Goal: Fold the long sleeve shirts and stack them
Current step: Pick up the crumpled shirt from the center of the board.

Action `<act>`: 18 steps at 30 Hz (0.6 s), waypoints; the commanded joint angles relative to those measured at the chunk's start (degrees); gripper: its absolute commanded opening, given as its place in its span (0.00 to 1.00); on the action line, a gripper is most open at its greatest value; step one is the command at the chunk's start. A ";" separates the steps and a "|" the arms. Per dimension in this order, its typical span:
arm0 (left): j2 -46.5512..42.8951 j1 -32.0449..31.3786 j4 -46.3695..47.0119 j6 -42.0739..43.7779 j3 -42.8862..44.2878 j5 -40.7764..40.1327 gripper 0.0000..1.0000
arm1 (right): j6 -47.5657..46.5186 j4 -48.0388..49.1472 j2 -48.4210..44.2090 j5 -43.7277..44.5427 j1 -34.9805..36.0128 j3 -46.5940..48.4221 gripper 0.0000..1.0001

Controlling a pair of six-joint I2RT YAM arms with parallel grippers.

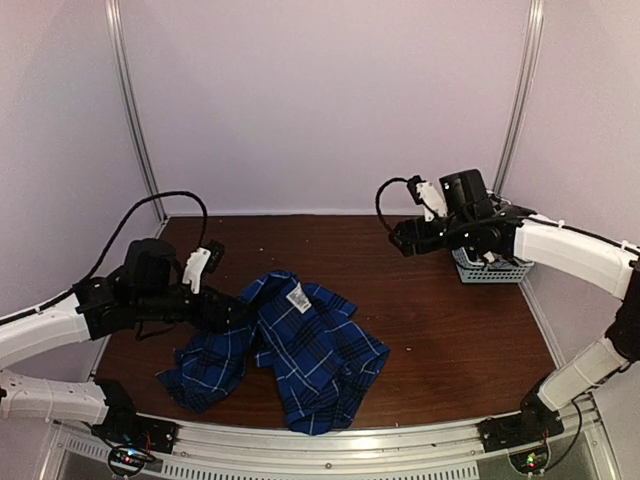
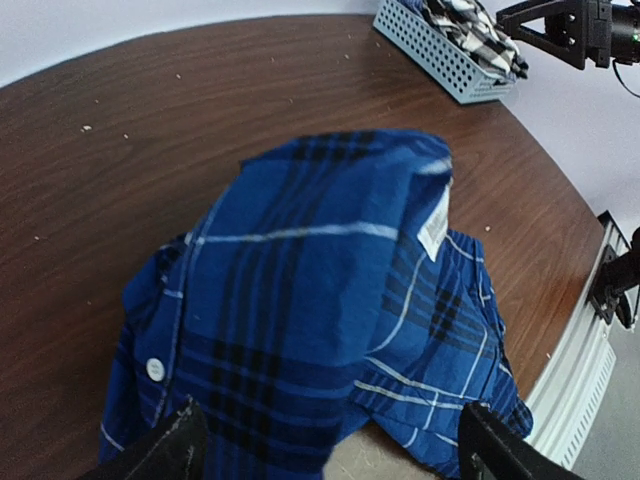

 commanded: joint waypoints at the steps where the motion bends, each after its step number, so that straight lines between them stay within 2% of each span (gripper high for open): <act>1: 2.32 -4.12 -1.88 -5.29 0.24 -6.15 0.85 | 6.31 5.88 -0.65 -8.82 11.62 -6.96 0.85; 5: 3.39 -6.73 -2.32 -12.16 -1.68 -12.13 0.79 | 11.82 13.11 1.70 -11.05 19.77 -11.31 0.86; 8: 3.11 -8.80 -2.91 -17.51 -3.80 -16.33 0.80 | 13.55 16.23 5.87 -11.05 24.25 -11.31 0.86; 12: 2.51 -9.20 -3.00 -23.06 -6.88 -17.09 0.80 | 15.31 19.12 12.57 -12.06 27.05 -9.76 0.83; 14: 2.21 -9.29 -2.98 -24.25 -7.71 -17.30 0.73 | 15.68 21.47 16.02 -12.49 27.40 -8.02 0.75; 16: 1.59 -9.30 -3.06 -24.42 -8.01 -17.53 0.62 | 15.30 20.53 19.32 -12.28 27.33 -5.65 0.63; 18: 0.57 -9.30 -3.42 -24.01 -7.67 -17.70 0.48 | 14.36 18.02 21.19 -12.07 27.28 -3.14 0.44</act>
